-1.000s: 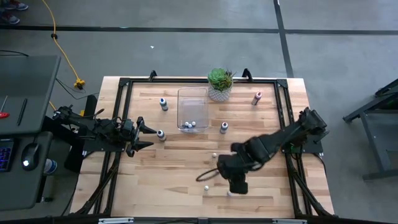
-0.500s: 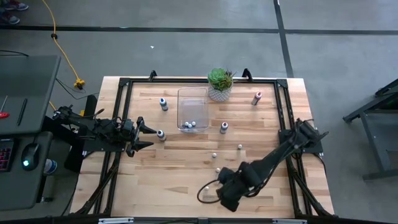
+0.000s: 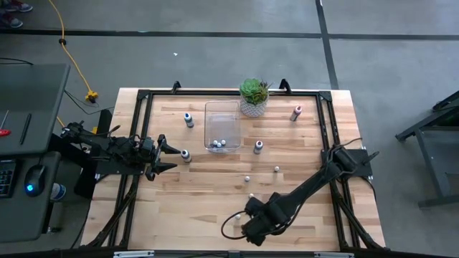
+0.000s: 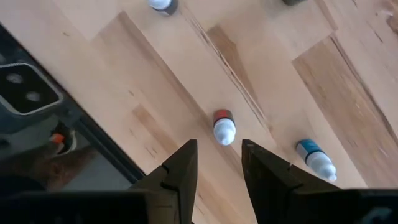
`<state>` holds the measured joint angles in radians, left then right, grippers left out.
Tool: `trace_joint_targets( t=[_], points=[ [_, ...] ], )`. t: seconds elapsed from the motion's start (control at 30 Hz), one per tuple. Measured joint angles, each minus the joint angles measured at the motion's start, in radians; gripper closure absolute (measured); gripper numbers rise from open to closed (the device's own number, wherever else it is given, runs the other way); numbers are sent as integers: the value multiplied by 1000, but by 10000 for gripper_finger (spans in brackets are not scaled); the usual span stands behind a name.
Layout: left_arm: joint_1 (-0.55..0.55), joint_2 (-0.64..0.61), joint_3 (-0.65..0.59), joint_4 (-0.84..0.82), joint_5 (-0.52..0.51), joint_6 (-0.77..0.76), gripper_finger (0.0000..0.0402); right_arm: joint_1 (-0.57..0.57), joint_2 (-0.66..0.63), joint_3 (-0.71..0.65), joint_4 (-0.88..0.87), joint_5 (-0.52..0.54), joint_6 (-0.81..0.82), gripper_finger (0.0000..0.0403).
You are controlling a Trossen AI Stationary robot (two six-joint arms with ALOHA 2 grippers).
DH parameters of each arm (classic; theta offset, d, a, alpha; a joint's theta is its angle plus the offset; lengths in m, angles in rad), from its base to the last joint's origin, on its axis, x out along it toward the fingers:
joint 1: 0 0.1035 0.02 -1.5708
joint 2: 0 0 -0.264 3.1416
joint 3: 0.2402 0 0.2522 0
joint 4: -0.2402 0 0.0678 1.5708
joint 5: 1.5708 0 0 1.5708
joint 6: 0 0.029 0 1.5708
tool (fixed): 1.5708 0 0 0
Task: Pick & Place food coloring
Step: Put the small red food coloring bottle into the transparent bin
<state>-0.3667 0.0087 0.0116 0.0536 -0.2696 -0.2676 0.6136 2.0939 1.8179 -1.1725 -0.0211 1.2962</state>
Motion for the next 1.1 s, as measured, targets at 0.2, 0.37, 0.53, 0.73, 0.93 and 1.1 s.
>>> trace_joint_targets(
  t=[0.2, 0.37, 0.53, 0.73, 0.93, 1.1],
  points=[
    [0, 0, 0, 0, 0, 0, 130, 0, 16, 0, 0, 14, -14, 255],
    [0, 0, 0, 0, 0, 0, 130, 1, 16, 0, -19, 33, 21, 213],
    [0, 0, 0, 0, 0, 0, 130, 2, 16, -38, -20, -19, 107, 192],
    [0, 0, 0, 0, 0, 0, 130, 4, 16, -130, 137, -98, 129, 191],
    [0, 0, 0, 0, 0, 0, 130, 3, 15, -166, 165, -79, 162, 191],
    [0, 0, 0, 0, 0, 0, 130, 0, 15, -195, 206, -63, 163, 192]
  ],
)
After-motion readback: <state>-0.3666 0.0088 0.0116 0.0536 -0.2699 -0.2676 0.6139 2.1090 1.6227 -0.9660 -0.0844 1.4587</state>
